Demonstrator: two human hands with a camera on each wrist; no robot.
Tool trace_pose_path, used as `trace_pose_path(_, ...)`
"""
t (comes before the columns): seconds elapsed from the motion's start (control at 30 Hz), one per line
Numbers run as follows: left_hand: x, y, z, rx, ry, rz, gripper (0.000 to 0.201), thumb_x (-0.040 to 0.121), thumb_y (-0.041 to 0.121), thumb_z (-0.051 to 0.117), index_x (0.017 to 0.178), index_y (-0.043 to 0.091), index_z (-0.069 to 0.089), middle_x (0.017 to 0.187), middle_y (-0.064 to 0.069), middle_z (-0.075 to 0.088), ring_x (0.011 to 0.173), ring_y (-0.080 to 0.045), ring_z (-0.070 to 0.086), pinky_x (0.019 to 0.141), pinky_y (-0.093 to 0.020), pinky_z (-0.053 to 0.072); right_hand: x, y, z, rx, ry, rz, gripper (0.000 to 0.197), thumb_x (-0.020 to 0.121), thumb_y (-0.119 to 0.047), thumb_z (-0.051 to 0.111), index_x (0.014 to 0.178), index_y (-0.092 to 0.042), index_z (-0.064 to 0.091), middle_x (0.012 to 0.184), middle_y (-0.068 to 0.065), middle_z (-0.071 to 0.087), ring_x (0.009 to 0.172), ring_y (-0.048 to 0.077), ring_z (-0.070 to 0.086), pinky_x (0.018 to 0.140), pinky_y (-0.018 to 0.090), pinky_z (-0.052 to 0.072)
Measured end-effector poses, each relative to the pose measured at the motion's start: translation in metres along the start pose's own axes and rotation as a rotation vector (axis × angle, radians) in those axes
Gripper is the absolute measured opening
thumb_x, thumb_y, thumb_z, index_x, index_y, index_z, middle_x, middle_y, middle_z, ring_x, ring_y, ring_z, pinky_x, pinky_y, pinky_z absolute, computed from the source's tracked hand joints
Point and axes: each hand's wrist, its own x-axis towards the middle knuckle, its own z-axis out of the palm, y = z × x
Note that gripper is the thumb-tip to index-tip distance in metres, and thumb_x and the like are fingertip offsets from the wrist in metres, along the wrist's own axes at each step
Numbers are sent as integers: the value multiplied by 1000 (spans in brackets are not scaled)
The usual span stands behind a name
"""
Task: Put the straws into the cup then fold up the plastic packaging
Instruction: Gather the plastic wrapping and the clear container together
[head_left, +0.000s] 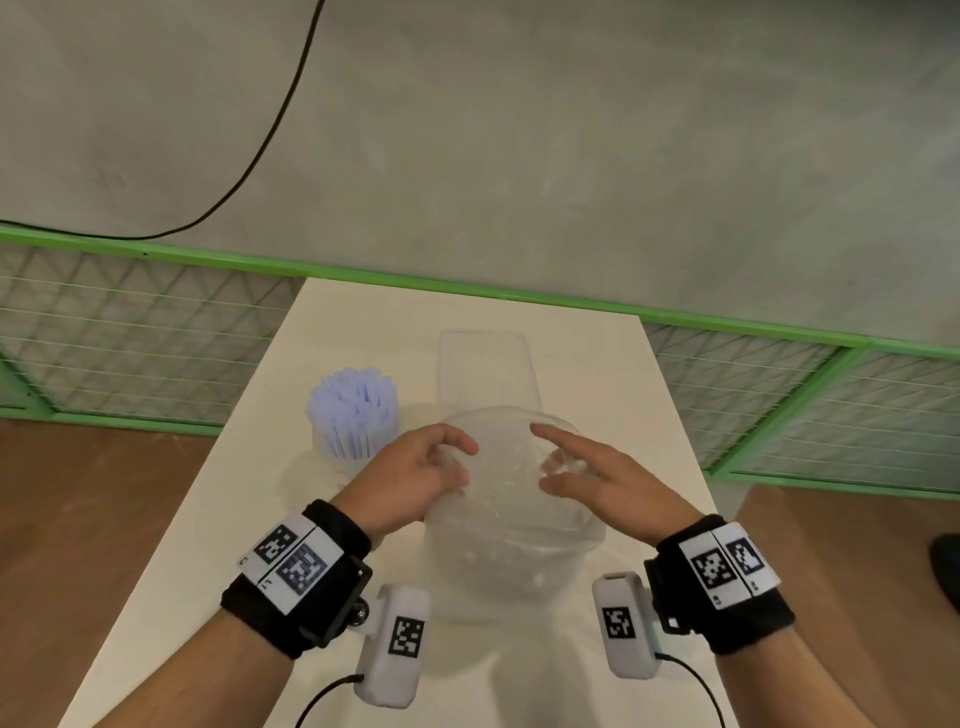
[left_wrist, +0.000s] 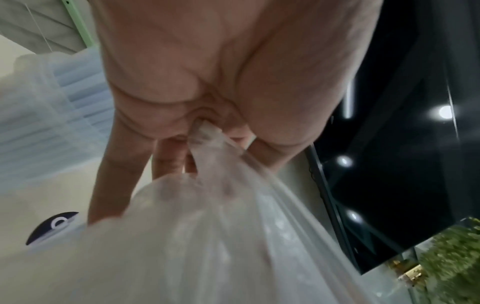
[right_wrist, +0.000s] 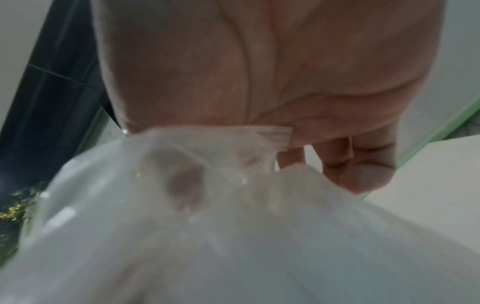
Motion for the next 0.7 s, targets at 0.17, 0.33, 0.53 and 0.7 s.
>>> trace_pose_path(0.17,8,-16,-1,99,-24,29,14,84,11,60,81,24,65,75,-9,50,69,-25,54,63,-36,41,5,-2,8,181,-67,77,67,76,-75,48,130,-38,61,121,-23,62,117,-2,53,99,19,35)
trace_pose_path(0.33,17,-25,-2,196,-46,-48,32,92,1,47,87,22,71,105,-5,65,84,-20,61,78,-34,48,21,17,14,190,-113,244,85,67,-93,41,112,-28,73,114,-8,72,114,12,63,111,37,35)
trace_pose_path(0.53,23,-20,5,362,-158,-92,36,94,2,44,118,18,66,128,0,60,122,-15,52,105,-31,40,18,9,8,151,-132,303,49,96,-59,39,85,-22,70,95,-10,67,90,3,60,86,24,35)
trace_pose_path(0.7,25,-20,4,358,-264,-244,34,97,14,40,115,29,64,118,4,63,103,-23,64,81,-40,56,22,19,8,85,-112,283,58,97,-58,41,101,-9,73,111,7,70,110,24,63,104,36,41)
